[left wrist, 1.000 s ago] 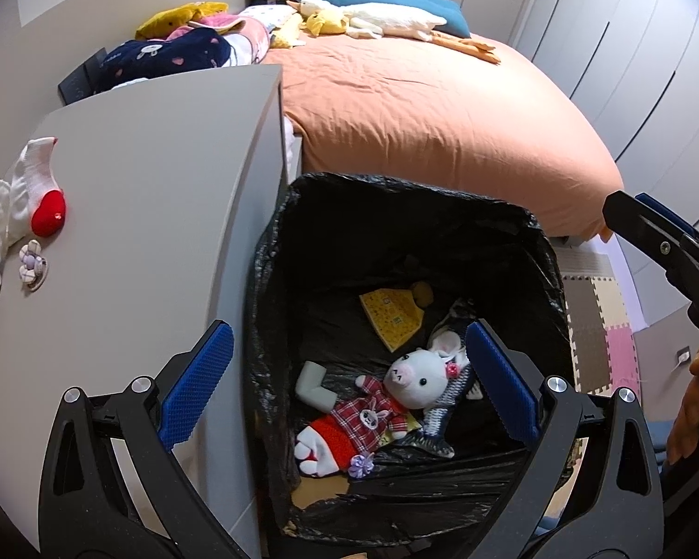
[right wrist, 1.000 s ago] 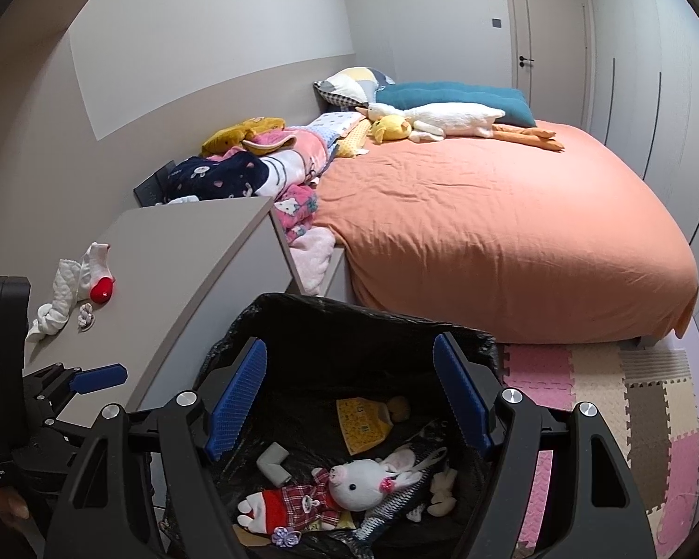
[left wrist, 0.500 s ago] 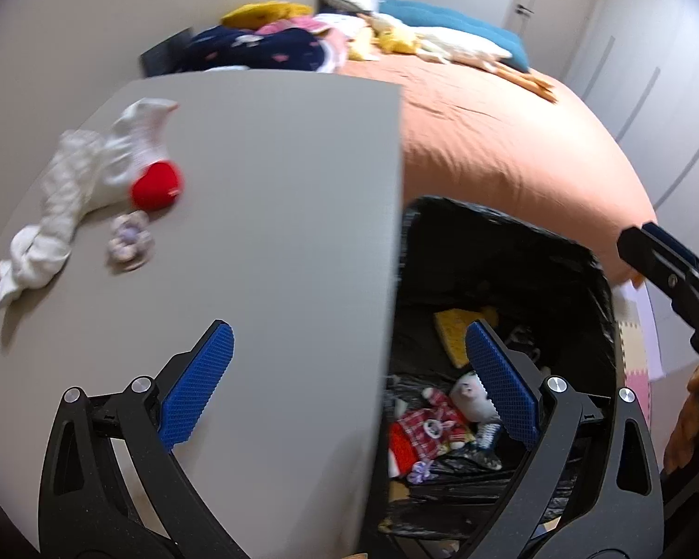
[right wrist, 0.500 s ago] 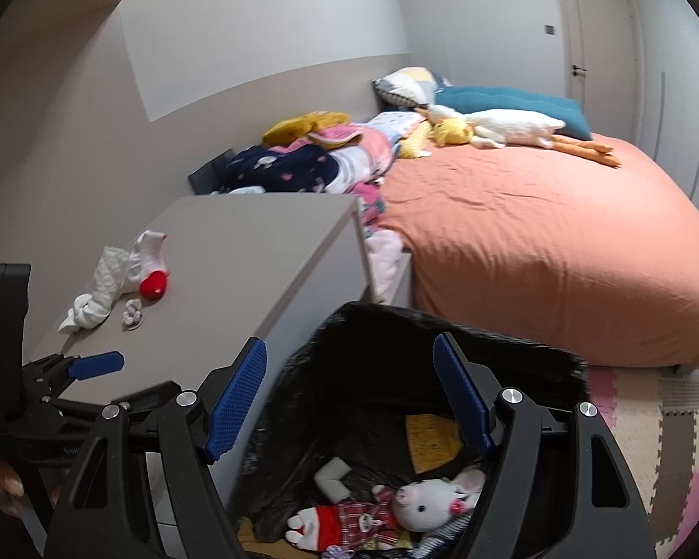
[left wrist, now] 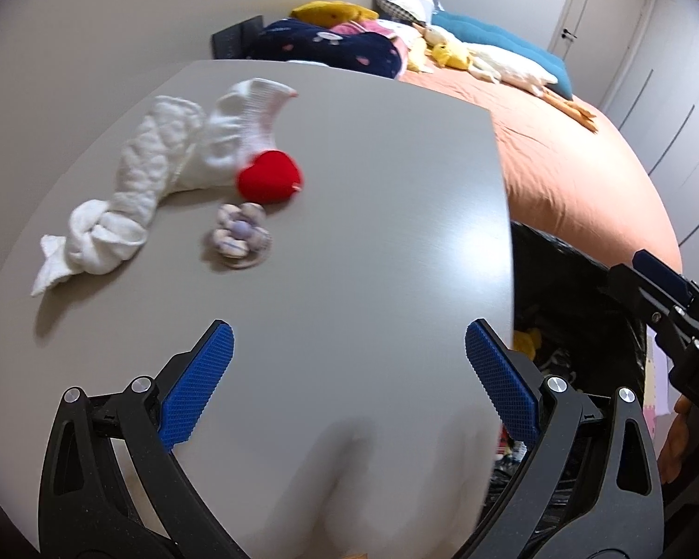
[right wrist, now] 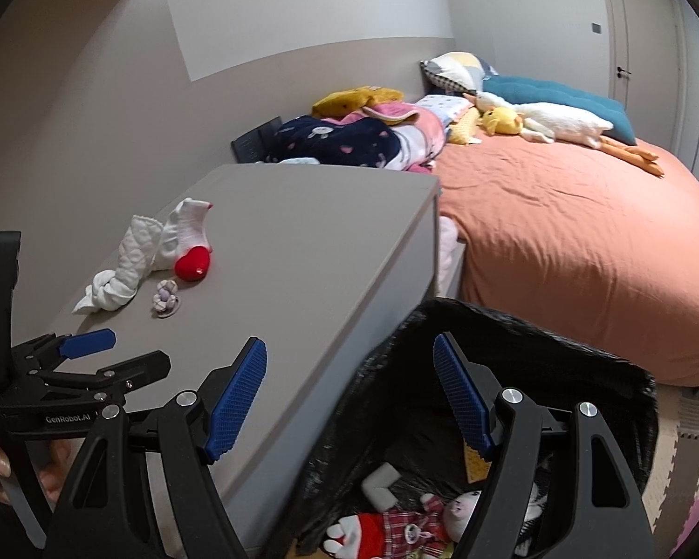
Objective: Organize soft objects
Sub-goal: 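Grasp the white knotted towel toy with the left gripper while the right grasps the plaid flower hair tie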
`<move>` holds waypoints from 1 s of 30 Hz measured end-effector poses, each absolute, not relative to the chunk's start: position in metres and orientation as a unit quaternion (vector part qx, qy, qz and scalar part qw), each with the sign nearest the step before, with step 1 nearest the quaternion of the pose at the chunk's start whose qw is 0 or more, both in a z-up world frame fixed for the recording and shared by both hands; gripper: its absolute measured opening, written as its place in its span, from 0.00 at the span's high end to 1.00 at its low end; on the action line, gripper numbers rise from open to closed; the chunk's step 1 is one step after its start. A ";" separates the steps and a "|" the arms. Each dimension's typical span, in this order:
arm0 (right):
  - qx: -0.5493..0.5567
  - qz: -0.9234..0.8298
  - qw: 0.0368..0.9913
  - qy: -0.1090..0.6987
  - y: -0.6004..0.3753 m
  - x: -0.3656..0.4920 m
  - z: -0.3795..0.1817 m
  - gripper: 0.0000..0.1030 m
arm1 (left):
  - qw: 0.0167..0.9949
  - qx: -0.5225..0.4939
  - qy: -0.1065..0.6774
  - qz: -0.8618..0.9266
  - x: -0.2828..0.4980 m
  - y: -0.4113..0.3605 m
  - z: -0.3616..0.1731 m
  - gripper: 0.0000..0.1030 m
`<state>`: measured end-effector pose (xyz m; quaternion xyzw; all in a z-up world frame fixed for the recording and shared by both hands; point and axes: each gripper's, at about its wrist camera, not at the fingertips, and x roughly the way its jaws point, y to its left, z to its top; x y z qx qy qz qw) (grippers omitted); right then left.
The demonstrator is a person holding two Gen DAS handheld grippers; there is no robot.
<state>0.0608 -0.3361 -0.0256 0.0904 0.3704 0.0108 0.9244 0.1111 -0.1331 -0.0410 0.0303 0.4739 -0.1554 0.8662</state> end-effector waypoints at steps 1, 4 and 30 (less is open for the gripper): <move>0.090 0.014 0.924 0.372 -0.333 0.064 -0.027 0.27 | 0.868 0.028 0.472 -0.153 0.113 -0.129 -0.040 0.06; 0.090 0.024 0.922 0.376 -0.323 0.073 -0.029 0.27 | 0.871 0.028 0.470 -0.143 0.118 -0.116 -0.040 0.06; 0.056 0.136 0.893 0.425 -0.210 0.154 -0.057 0.27 | 0.891 0.034 0.449 -0.059 0.178 -0.009 -0.037 0.06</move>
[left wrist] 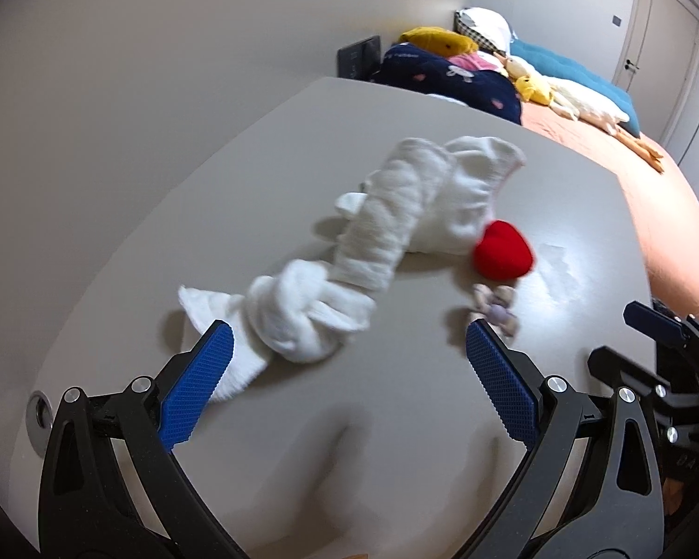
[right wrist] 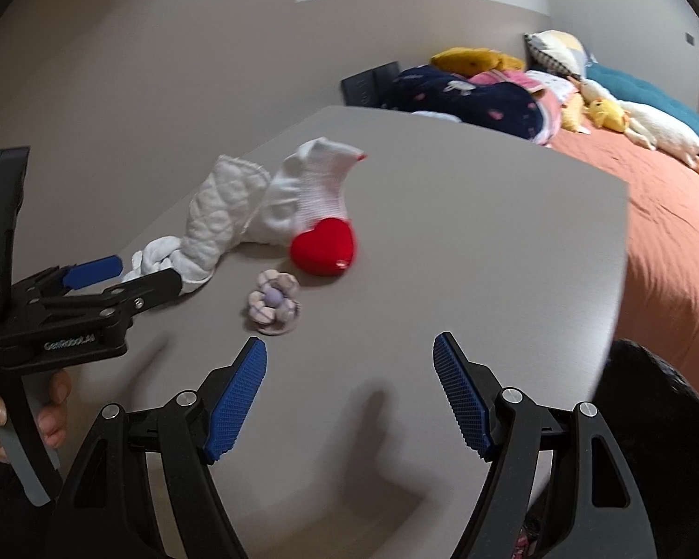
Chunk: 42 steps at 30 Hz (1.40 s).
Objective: Organize soft objects
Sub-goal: 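Grasp the white knotted towel toy with the left gripper while the right grasps the plaid flower hair tie, then lift and carry the towel toy and flower hair tie over the bin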
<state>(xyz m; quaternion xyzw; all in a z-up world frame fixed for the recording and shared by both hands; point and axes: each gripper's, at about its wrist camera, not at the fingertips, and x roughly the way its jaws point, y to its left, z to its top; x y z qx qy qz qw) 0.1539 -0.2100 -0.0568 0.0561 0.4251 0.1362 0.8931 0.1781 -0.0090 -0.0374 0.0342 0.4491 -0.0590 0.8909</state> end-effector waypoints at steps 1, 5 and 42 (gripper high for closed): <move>0.053 0.139 0.892 0.426 -0.206 0.156 -0.058 0.27 | 0.890 0.035 0.451 -0.058 0.182 -0.006 -0.039 0.06; 0.046 0.151 0.888 0.432 -0.191 0.166 -0.063 0.27 | 0.886 0.042 0.459 -0.051 0.195 -0.001 -0.049 0.06; 0.029 0.177 0.887 0.426 -0.159 0.171 -0.065 0.80 | 0.887 0.034 0.459 -0.038 0.201 0.005 -0.075 0.41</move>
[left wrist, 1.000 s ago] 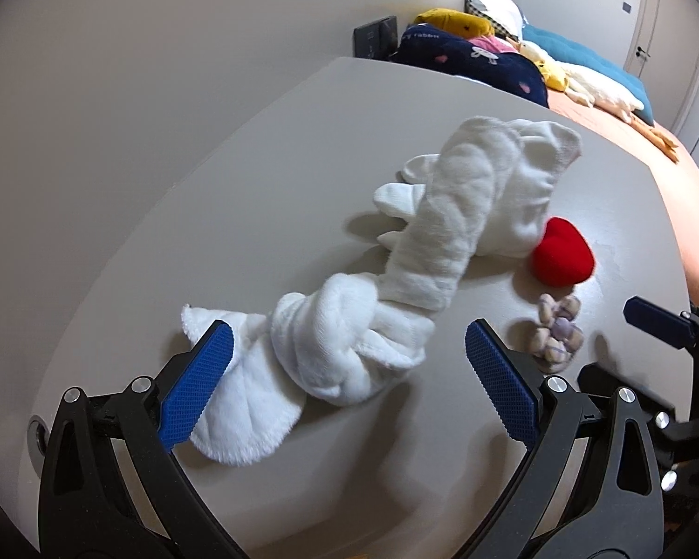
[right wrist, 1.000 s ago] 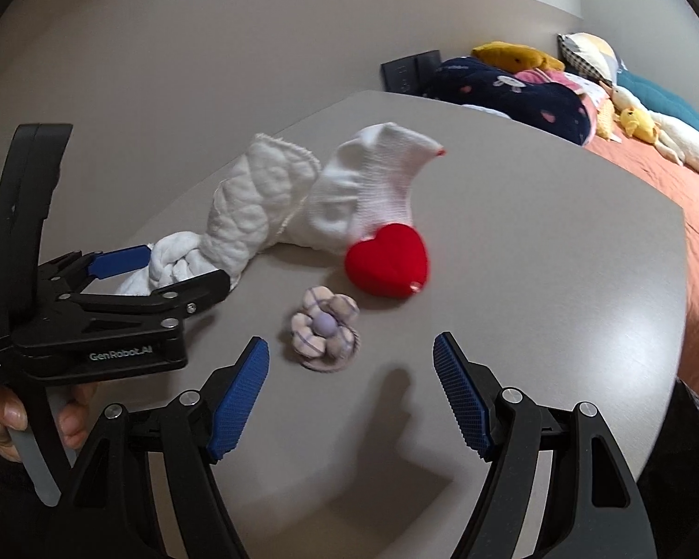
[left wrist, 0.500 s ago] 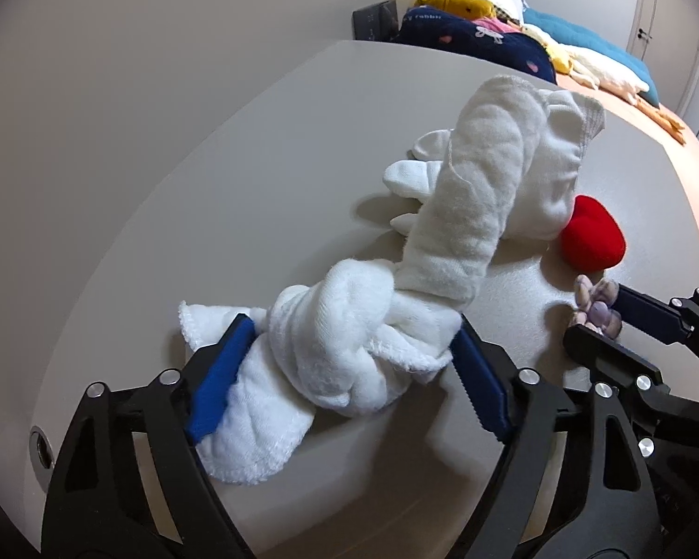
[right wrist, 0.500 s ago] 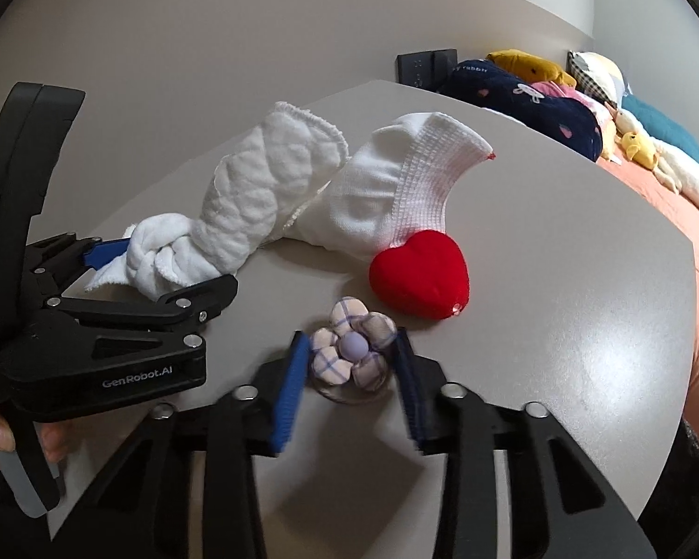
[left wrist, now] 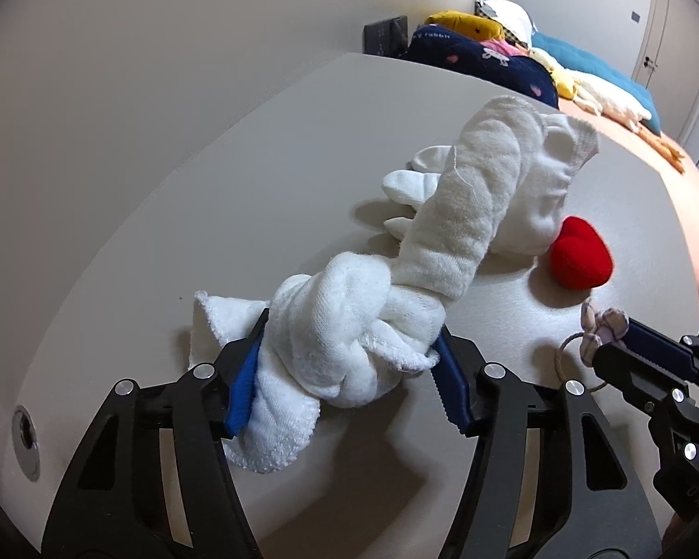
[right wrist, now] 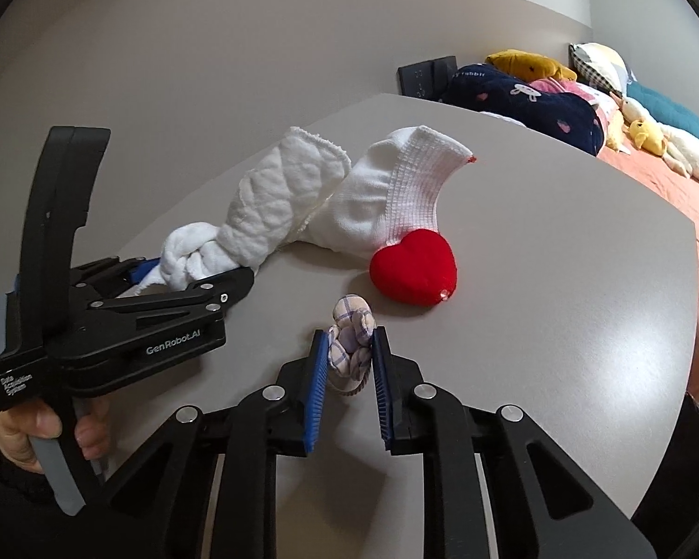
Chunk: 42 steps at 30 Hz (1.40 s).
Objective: Organize soft objects
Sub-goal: 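Lift and carry the towel toy and flower hair tie over the bin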
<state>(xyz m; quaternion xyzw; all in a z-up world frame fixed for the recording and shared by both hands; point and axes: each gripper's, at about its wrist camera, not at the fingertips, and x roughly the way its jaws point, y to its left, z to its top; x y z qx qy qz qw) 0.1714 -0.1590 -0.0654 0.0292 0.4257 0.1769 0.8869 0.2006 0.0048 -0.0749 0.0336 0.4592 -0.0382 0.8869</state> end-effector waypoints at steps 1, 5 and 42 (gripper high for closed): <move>0.031 0.177 0.887 0.424 -0.161 0.170 -0.064 0.80 | 0.887 0.034 0.459 -0.039 0.198 0.004 -0.074 0.41; 0.036 0.180 0.888 0.422 -0.165 0.168 -0.058 0.80 | 0.886 0.040 0.459 -0.039 0.193 0.001 -0.070 0.41; 0.073 0.152 0.917 0.362 -0.240 0.072 0.006 0.80 | 0.913 0.033 0.401 -0.069 0.111 -0.064 0.006 0.41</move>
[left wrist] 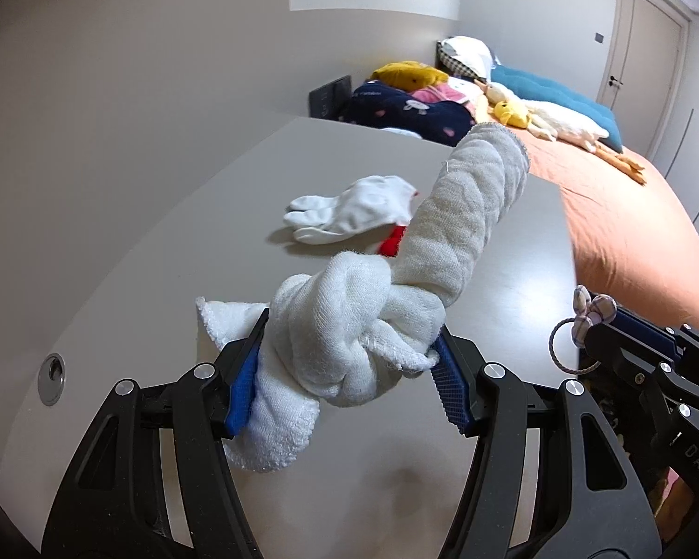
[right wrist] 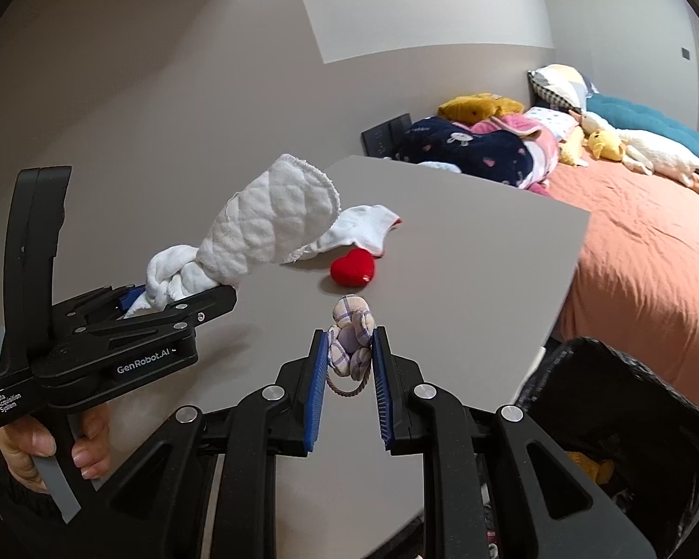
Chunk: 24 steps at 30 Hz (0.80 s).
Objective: Organize soft objects
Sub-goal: 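Lift and carry the towel toy and flower hair tie over the bin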
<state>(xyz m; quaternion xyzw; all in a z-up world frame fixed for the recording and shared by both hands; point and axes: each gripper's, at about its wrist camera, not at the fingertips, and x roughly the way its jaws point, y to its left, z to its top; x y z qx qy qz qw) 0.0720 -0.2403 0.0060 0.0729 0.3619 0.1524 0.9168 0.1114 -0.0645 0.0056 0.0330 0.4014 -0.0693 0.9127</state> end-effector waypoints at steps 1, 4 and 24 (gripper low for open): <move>0.074 0.150 0.918 0.361 -0.243 0.069 0.007 0.80 | 0.913 0.035 0.401 -0.073 0.109 -0.070 0.007 0.41; 0.078 0.140 0.920 0.357 -0.255 0.060 0.009 0.80 | 0.913 0.039 0.398 -0.084 0.106 -0.083 0.008 0.41; 0.100 0.081 0.930 0.344 -0.325 0.017 0.015 0.80 | 0.905 0.065 0.391 -0.153 0.090 -0.160 0.010 0.41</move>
